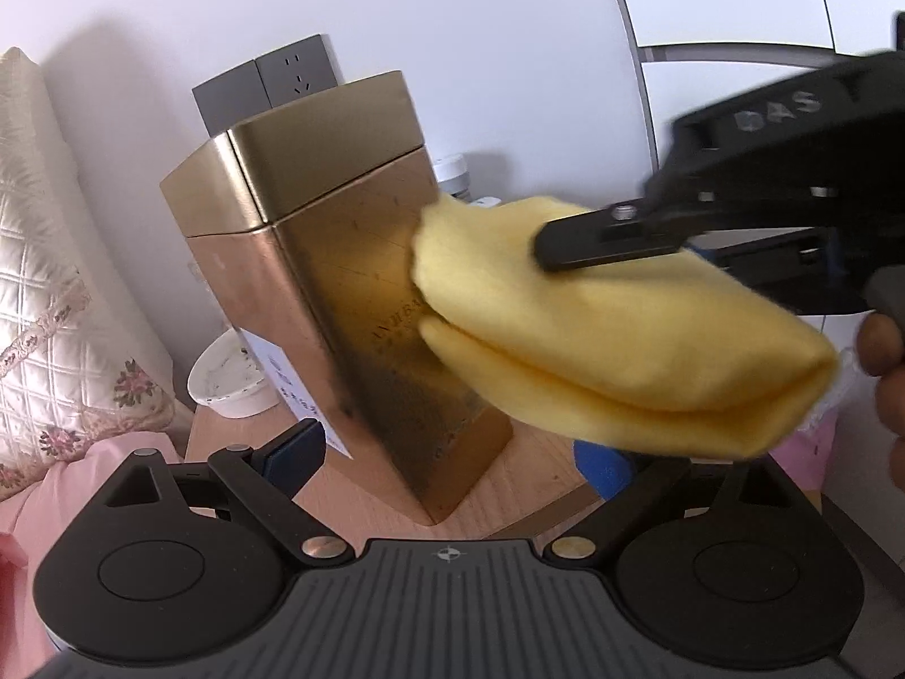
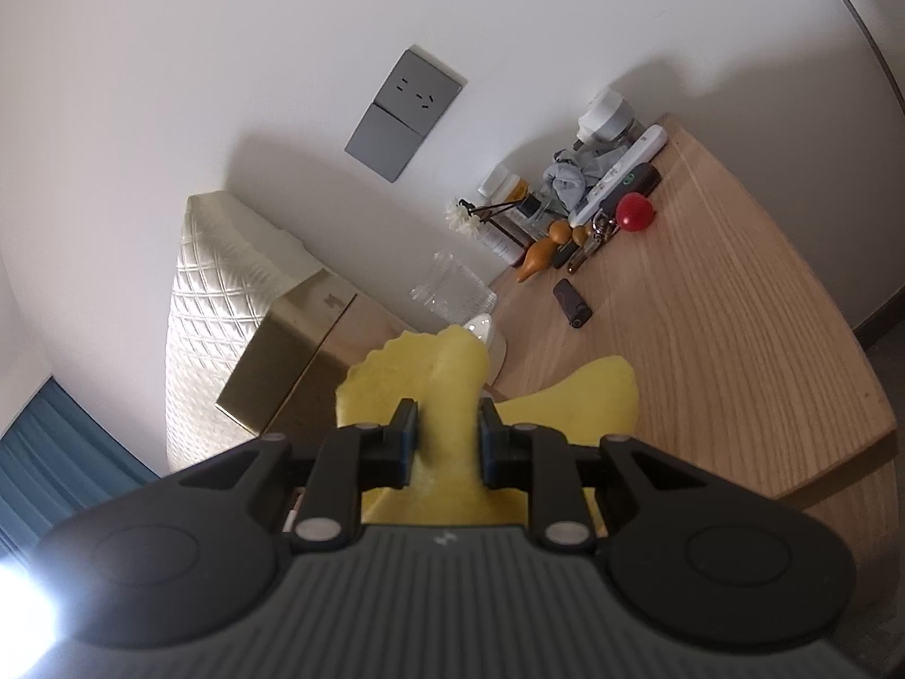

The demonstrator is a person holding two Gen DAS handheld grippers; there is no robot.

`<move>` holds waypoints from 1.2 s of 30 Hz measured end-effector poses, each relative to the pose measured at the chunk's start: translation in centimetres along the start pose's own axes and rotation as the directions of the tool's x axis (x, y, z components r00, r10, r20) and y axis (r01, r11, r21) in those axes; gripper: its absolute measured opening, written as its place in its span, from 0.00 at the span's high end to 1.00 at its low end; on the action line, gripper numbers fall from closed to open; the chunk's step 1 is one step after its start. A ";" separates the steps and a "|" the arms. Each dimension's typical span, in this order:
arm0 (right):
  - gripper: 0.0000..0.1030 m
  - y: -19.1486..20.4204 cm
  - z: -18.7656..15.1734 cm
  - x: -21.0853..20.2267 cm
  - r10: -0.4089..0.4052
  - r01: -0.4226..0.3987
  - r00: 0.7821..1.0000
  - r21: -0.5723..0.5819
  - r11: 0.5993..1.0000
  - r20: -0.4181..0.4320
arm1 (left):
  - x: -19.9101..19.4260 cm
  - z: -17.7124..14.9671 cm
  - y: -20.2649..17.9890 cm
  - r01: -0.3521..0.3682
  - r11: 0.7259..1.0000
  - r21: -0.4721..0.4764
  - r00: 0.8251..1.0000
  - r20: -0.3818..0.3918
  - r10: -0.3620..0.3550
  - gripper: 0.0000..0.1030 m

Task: Clean container
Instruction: 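Wipe the tin's side with the cloth in the right gripper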

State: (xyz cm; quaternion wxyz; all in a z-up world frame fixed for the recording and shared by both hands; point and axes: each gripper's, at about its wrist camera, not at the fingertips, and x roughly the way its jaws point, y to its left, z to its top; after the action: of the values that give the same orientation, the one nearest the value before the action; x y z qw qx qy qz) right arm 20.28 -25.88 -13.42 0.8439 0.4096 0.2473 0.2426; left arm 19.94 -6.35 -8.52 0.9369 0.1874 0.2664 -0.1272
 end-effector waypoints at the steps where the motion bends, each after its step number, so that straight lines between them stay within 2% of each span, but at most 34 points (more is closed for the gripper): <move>1: 0.77 0.0 -0.1 -0.3 -0.013 0.013 1.000 0.001 1.000 0.002 | 0.2 -0.2 0.1 0.025 1.000 0.009 1.000 -0.009 -0.025 0.07; 3: 0.77 -0.1 -0.3 -1.0 -0.039 0.039 0.999 0.003 0.999 0.007 | 0.6 -0.4 0.3 0.069 0.997 0.029 0.997 -0.028 -0.068 0.06; 7: 0.79 -0.1 -0.5 -1.6 -0.051 0.051 0.999 0.029 0.998 0.013 | 0.8 -0.5 0.2 0.100 0.993 0.059 0.993 -0.069 -0.095 0.06; 13: 0.79 0.7 -0.7 -1.3 -0.041 0.040 0.999 0.051 0.998 0.023 | 0.7 -0.5 1.4 0.148 0.989 0.021 0.989 -0.030 -0.147 0.06; 20: 0.79 0.1 -0.8 -2.6 -0.037 0.032 0.997 0.068 0.997 0.065 | 1.1 -0.7 0.2 0.189 0.981 0.047 0.982 0.010 -0.189 0.06; 25: 0.78 -1.4 -0.3 -3.3 -0.019 0.012 0.997 0.085 0.996 0.081 | 1.6 -1.1 -0.5 0.182 0.982 0.050 0.982 0.048 -0.184 0.06; 32: 0.78 -2.7 0.2 -3.4 0.011 -0.020 0.996 0.102 0.995 0.086 | 1.0 -2.1 2.8 0.133 0.991 -0.011 0.988 0.087 -0.131 0.06; 36: 0.78 -2.9 0.3 -3.6 0.027 -0.030 0.999 0.064 0.997 0.047 | 2.2 -1.5 4.8 0.092 0.992 0.085 0.991 0.084 -0.099 0.06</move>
State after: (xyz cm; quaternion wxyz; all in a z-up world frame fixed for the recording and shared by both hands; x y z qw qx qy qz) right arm 18.33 -29.89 -14.85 0.8322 0.4458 0.2294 0.2370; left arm 22.69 -1.74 -9.49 0.9322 0.2063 0.2280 -0.1910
